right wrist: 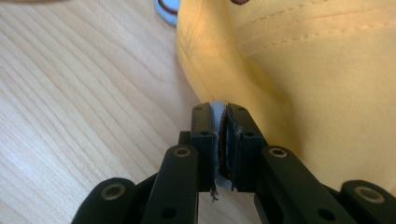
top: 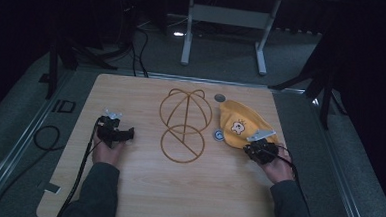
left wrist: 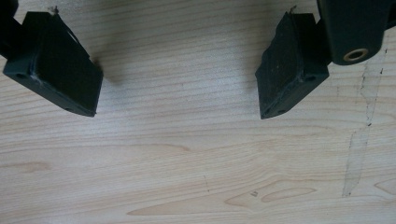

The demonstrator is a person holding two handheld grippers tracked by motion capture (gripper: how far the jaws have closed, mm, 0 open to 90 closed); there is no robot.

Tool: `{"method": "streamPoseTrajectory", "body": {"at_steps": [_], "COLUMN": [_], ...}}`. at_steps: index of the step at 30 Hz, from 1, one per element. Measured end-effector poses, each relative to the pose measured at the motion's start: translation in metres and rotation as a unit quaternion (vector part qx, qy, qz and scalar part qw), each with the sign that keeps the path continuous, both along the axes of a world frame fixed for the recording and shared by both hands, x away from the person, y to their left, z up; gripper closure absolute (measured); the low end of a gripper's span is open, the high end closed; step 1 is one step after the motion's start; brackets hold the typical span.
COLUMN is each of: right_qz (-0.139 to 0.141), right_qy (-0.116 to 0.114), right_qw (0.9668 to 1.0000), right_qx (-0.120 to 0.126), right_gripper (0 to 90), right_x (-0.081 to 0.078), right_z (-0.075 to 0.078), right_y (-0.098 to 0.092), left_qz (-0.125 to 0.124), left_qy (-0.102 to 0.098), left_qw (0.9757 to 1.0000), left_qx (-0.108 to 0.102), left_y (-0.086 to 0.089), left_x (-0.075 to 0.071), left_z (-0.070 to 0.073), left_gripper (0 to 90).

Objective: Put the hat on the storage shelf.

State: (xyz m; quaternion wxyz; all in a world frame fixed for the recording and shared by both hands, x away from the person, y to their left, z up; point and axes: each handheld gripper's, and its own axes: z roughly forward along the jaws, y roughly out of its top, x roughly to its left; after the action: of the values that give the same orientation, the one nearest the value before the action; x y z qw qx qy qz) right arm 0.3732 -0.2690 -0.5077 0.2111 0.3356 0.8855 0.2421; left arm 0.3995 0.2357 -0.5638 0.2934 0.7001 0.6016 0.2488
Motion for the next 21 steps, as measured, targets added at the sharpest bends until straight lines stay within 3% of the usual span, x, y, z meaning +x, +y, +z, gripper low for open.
{"method": "streamPoseTrajectory", "body": {"at_steps": [5, 21], "right_qz": [0.0, -0.008], "right_qy": [-0.01, -0.065], "right_qw": [0.9999, 0.9975], "right_qx": [0.003, 0.026], "right_gripper": [82.4, 82.6], "right_x": [0.0, 0.01], "right_z": [0.01, 0.066], "right_y": [0.002, 0.004], "left_qz": [0.0, 0.0], "left_qy": [0.0, 0.0], "left_qw": [1.0, 1.0], "left_qx": [0.0, 0.0], "left_y": [0.0, 0.0], "left_x": [0.0, 0.0], "left_z": [0.0, 0.0], "left_gripper": [14.7, 14.6]}}
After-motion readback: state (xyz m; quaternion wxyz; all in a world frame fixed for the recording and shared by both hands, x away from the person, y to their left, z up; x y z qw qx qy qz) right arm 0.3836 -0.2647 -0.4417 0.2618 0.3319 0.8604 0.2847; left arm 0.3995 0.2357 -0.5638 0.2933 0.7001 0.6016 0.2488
